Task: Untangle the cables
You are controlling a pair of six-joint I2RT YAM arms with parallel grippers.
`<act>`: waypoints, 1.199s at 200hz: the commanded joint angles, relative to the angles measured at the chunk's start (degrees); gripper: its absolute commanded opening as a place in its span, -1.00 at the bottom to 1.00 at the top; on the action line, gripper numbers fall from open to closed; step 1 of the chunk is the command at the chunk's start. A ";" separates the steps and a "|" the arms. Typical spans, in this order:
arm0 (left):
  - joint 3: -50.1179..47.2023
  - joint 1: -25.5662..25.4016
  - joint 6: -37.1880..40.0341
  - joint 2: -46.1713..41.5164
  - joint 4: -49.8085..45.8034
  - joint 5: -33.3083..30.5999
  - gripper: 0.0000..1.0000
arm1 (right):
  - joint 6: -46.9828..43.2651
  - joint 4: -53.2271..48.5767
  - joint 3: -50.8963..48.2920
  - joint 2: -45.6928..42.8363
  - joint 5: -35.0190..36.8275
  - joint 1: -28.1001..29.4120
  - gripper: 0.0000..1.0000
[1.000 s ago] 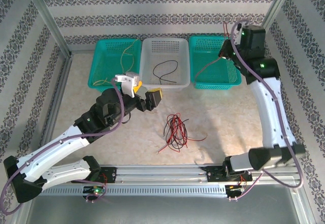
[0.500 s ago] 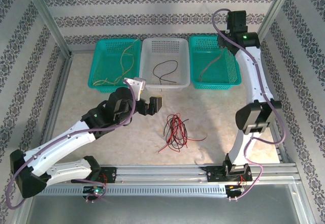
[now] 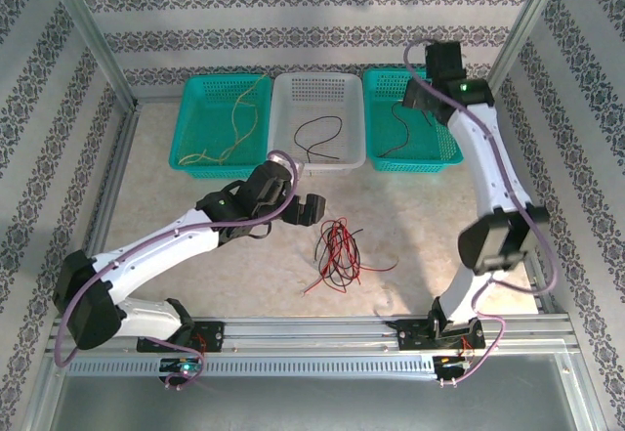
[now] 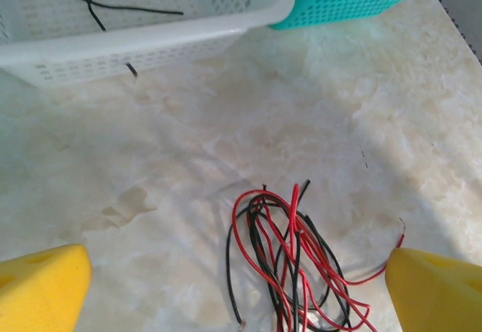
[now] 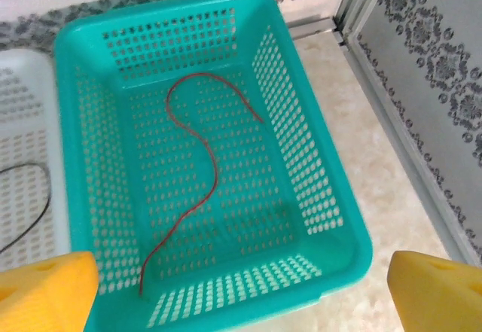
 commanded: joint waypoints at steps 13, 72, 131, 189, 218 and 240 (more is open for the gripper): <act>0.32 0.74 -2.12 2.45 2.36 9.93 0.92 | 8.69 13.78 -24.48 -19.09 -8.29 2.17 0.96; 1.33 0.74 -3.69 13.26 6.48 18.23 -0.01 | 17.81 18.39 -51.29 -37.03 -15.84 15.96 0.61; 6.40 0.76 -1.68 22.85 8.02 18.69 -0.17 | 24.11 21.26 -62.88 -42.60 -22.35 18.70 0.49; 10.02 0.82 -0.98 29.07 7.61 20.68 -0.40 | 24.11 21.12 -61.60 -42.57 -22.36 19.08 0.44; 9.25 0.78 -0.67 29.28 8.20 21.64 -0.50 | 24.07 20.95 -61.22 -42.50 -22.41 19.17 0.42; 9.63 0.80 -0.54 28.99 7.90 22.11 -0.98 | 24.20 21.01 -61.22 -42.84 -22.51 19.22 0.40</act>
